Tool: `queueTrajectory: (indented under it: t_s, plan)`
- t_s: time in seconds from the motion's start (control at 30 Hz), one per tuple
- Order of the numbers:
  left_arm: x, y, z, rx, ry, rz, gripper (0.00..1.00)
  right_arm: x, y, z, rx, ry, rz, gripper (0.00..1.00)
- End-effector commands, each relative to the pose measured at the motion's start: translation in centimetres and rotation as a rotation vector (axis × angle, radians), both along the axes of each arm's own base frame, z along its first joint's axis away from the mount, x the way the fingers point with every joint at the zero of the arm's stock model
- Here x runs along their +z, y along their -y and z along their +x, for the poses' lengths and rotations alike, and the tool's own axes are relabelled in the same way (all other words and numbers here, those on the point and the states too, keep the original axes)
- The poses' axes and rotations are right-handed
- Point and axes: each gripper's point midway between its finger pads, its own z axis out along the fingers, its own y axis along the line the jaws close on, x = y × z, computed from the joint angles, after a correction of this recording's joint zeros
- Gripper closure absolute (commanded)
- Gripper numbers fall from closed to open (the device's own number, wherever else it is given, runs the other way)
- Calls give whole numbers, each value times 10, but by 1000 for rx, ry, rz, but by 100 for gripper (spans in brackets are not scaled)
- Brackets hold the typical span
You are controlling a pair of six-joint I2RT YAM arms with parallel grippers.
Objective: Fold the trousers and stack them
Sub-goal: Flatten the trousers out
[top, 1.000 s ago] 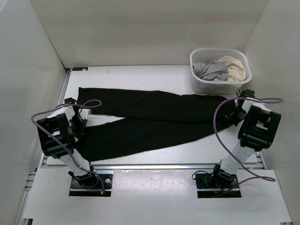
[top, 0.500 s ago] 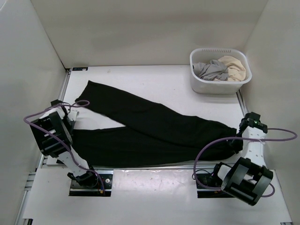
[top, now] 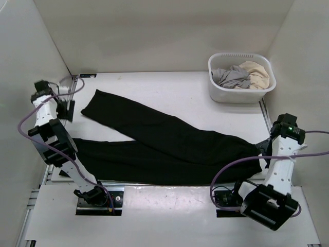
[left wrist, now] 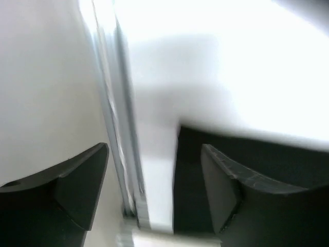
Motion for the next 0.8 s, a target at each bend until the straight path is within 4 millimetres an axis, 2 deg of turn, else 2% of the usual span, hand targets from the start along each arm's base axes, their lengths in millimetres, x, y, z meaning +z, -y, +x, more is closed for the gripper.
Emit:
queueTrajectory:
  t_s: [0.0, 0.03, 0.07, 0.1, 0.13, 0.17, 0.2, 0.23, 0.27, 0.3, 0.33, 0.37, 0.4, 0.43, 0.5, 0.53, 0.67, 0.7, 0.77]
  plan:
    - [54, 28, 71, -70, 270, -158, 9, 35, 15, -2, -1, 52, -114, 32]
    - [40, 34, 87, -83, 262, -206, 6, 40, 21, 12, 12, 111, -135, 31]
    - [39, 40, 102, -95, 277, -235, 5, 43, 21, 23, 36, 148, -124, 31]
    - [57, 50, 131, -117, 343, -262, 5, 39, 21, 32, 84, 150, -103, 31]
    - [32, 54, 146, -114, 318, -315, 5, 42, 23, 50, 115, 206, -100, 31]
    - [30, 63, 156, -113, 333, -390, 5, 44, 22, 60, 146, 231, -81, 31]
    - [25, 68, 167, -119, 338, -420, 5, 38, 21, 66, 164, 221, -53, 30]
    - [35, 70, 185, -135, 378, -423, 5, 39, 23, 73, 182, 233, -55, 29]
    - [6, 67, 193, -112, 342, -447, 5, 36, 23, 73, 190, 218, -49, 29]
    - [0, 71, 202, -113, 341, -454, 5, 32, 25, 77, 200, 209, -47, 29]
    - [4, 75, 215, -136, 362, -446, 5, 30, 26, 77, 209, 198, -43, 29]
    - [-15, 79, 218, -137, 334, -459, 5, 24, 26, 77, 208, 187, -36, 29]
    - [-20, 75, 222, -131, 337, -438, 5, 24, 26, 77, 208, 187, -36, 29]
    - [-25, 86, 228, -152, 336, -429, 5, 17, 25, 74, 216, 171, -29, 29]
    - [-37, 85, 228, -140, 312, -401, 5, 12, 25, 74, 216, 161, -22, 29]
    - [-47, 94, 226, -148, 287, -412, 5, 12, 25, 74, 216, 161, -22, 29]
    - [-58, 90, 224, -106, 270, -402, 19, 9, 22, 73, 234, 149, -17, 29]
    - [-53, 90, 224, -108, 278, -399, 26, 9, 22, 73, 234, 149, -17, 29]
    - [-57, 93, 216, -92, 255, -412, 28, 9, 22, 73, 234, 149, -17, 29]
